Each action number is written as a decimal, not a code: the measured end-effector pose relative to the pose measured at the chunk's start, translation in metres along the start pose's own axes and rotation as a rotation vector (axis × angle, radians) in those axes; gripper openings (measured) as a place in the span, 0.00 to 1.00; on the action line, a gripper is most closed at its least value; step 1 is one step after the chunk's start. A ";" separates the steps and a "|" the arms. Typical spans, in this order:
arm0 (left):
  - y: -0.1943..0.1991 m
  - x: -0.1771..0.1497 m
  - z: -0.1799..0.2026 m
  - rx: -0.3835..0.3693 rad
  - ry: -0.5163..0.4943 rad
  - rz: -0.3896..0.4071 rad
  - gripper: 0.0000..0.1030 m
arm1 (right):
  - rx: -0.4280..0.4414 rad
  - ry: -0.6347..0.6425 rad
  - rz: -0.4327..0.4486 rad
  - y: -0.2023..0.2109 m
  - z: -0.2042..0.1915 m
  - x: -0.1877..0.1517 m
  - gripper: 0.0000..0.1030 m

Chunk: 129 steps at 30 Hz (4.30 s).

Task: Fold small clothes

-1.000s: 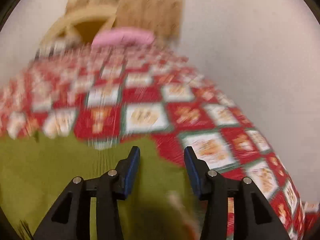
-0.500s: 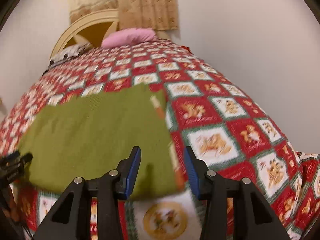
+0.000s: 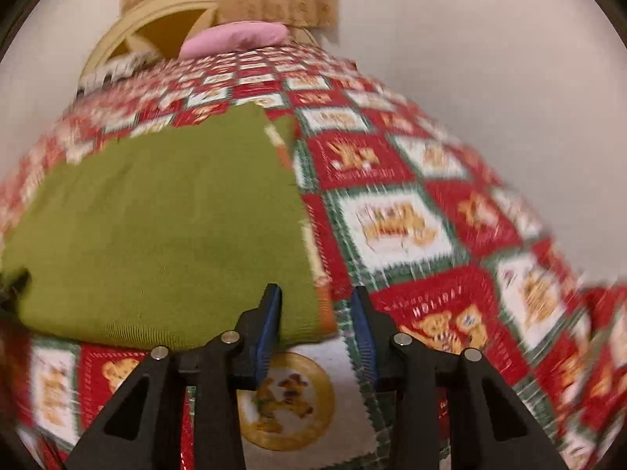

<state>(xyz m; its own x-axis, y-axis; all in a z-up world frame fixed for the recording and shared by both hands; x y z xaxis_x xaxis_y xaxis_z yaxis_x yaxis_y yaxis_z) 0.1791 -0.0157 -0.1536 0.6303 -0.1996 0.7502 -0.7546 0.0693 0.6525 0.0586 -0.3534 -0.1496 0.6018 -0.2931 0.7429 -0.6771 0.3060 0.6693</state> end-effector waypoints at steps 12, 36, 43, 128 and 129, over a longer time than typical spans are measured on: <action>0.000 -0.001 0.002 -0.002 0.007 -0.003 0.97 | 0.064 0.110 0.125 0.050 -0.072 0.020 0.25; 0.019 0.030 -0.008 0.011 0.028 0.052 0.97 | 0.197 0.151 0.060 0.009 -0.150 -0.015 0.25; -0.024 0.091 -0.024 0.085 0.045 0.081 0.97 | 0.199 0.148 0.064 0.009 -0.149 -0.014 0.25; -0.002 0.036 0.042 -0.256 0.096 0.096 0.16 | 0.556 -0.042 0.065 0.012 -0.171 0.056 0.60; -0.002 0.036 0.043 -0.256 0.096 0.097 0.16 | 0.641 -0.062 0.029 0.003 -0.186 0.068 0.66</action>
<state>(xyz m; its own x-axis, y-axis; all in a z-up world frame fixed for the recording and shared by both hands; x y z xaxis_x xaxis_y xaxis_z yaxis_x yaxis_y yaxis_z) 0.1954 -0.0648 -0.1324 0.5806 -0.0878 0.8095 -0.7497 0.3301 0.5735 0.1765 -0.2040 -0.0941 0.5672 -0.3507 0.7452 -0.8228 -0.2821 0.4934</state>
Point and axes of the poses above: each gripper's, at about its wrist camera, not at the fingertips, and y roughly against the way its jaws point, z to its right, x to its top, the point moved 7 cm from there along -y, roughly the way its jaws point, and after that the axes turned 7 degrees about z, right-handed, at the moved point
